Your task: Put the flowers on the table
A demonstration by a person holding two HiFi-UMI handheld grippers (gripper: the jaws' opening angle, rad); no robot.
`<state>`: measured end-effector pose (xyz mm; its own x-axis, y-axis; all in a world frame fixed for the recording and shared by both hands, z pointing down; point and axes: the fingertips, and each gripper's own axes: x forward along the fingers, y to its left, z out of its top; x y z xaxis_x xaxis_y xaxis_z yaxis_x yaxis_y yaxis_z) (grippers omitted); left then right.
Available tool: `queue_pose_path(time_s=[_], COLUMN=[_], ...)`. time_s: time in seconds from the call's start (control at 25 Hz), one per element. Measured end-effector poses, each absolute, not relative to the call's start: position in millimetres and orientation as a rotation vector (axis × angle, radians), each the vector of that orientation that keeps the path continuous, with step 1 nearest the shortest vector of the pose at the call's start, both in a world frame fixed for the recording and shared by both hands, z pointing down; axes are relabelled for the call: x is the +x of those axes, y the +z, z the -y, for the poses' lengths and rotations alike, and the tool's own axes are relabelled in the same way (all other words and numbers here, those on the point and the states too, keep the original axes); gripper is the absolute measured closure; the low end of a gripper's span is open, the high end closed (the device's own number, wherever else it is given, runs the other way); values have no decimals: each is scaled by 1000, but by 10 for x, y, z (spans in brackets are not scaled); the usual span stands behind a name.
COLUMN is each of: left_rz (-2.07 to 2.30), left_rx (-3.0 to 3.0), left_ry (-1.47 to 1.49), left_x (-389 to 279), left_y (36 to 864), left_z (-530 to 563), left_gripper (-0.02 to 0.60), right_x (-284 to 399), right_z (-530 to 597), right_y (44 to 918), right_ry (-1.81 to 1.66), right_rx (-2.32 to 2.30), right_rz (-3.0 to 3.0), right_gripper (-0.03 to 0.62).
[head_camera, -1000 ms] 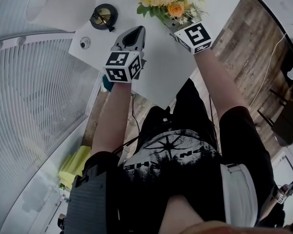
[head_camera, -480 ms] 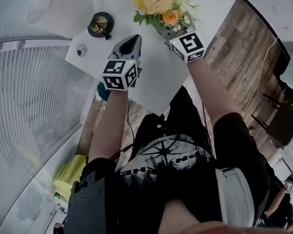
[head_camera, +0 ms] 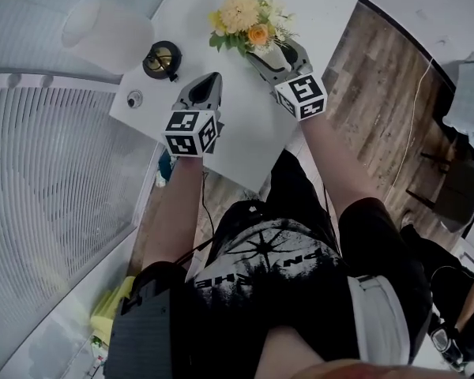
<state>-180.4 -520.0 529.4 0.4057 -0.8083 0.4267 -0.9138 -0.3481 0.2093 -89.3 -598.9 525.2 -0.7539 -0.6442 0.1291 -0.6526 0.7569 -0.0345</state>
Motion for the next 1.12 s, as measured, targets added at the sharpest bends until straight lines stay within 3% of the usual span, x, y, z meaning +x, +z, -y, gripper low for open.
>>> queue_pose_path(time_s=[0.48, 0.64, 0.84, 1.12], left_rz=[1491, 1493, 1502, 1549], left_rx=[2350, 2425, 2502, 2553], left_ry=[243, 260, 309, 328], left_x=[-1809, -1781, -1773, -1897], left_y=[4731, 4556, 4435, 4311], left_z=[4633, 4408, 4131, 3854], left_gripper=[569, 569, 569, 569], right_x=[-510, -368, -234, -150], right_z=[5208, 4915, 4535, 4134], right_y=[4872, 4756, 4601, 4441], right_ry=[201, 200, 150, 84], right_rx=[1127, 1199, 1231, 1178], right_rz=[2751, 2697, 2646, 2637], right_gripper=[322, 434, 531, 568])
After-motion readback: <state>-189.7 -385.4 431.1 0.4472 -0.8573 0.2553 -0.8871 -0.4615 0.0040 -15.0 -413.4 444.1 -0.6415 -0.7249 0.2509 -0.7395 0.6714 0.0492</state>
